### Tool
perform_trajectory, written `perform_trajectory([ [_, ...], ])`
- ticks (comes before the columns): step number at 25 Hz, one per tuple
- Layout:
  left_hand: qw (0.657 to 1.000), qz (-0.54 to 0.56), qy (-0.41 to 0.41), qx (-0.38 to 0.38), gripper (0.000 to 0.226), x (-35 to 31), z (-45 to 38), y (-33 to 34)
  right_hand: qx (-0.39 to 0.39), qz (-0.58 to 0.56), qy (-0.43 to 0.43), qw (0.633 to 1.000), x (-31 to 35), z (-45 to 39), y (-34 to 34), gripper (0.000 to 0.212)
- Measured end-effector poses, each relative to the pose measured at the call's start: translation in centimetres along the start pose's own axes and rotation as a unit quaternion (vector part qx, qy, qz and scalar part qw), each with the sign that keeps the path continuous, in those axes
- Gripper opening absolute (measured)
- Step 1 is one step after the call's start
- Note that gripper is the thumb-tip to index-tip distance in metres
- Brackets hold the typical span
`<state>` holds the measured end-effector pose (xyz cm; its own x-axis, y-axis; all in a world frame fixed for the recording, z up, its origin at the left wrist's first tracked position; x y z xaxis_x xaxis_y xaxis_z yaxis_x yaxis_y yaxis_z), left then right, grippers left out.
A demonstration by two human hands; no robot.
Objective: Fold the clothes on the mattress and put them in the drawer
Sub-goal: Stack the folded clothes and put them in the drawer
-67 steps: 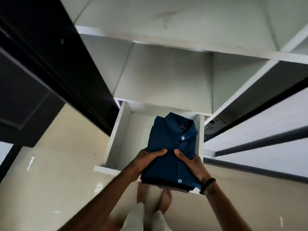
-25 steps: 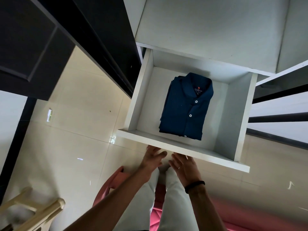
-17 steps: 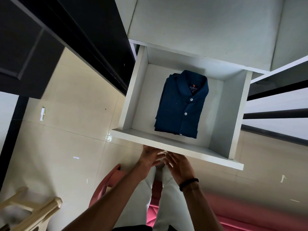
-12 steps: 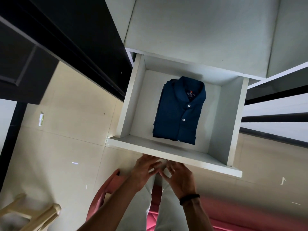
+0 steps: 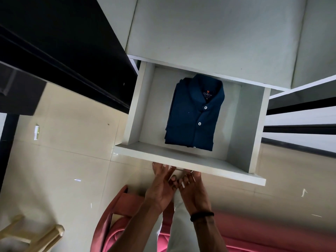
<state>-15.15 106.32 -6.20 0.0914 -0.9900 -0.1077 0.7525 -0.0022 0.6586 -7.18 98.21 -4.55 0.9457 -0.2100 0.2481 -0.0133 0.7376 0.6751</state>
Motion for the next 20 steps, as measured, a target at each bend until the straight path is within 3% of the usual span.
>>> perform_trajectory([
  [1, 1.000, -0.005, 0.003, -0.004, 0.081, -0.5, -0.6, 0.5, -0.006, 0.008, -0.001, 1.000, 0.3, -0.8, -0.1, 0.037],
  [4, 1.000, -0.003, 0.020, -0.011, 0.035, -2.0, -1.9, 2.6, -0.023, 0.026, -0.021, 0.999, 1.4, -3.2, -0.7, 0.045],
  [6, 0.999, -0.001, 0.025, -0.021, 0.028, -3.0, -2.7, 3.8, -0.022, 0.042, -0.030, 0.998, 2.2, -4.5, -0.4, 0.049],
  [12, 0.998, -0.028, 0.033, -0.051, 0.050, -5.7, -5.8, 6.7, -0.009, 0.067, -0.044, 0.997, 5.4, -8.0, 2.8, 0.054],
  [17, 0.996, -0.050, 0.067, -0.033, 0.064, -9.1, -10.4, 11.3, -0.012, 0.071, -0.075, 0.995, 10.3, -12.4, 6.6, 0.063],
  [20, 0.995, -0.077, 0.056, -0.018, 0.079, -12.2, -13.5, 15.1, -0.018, 0.035, -0.091, 0.995, 13.7, -15.9, 9.6, 0.050],
])
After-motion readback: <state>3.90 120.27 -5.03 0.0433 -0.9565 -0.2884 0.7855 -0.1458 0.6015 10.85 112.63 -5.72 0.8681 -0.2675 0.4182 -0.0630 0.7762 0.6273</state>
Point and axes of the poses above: each hand's wrist, its own z-axis away from the middle knuckle, its own y-axis out of the palm, x = y × z, the point moved 6 cm from there along -z, towards the middle knuckle, and after that the axes turned 14 degrees about x, right-handed, at the moved point
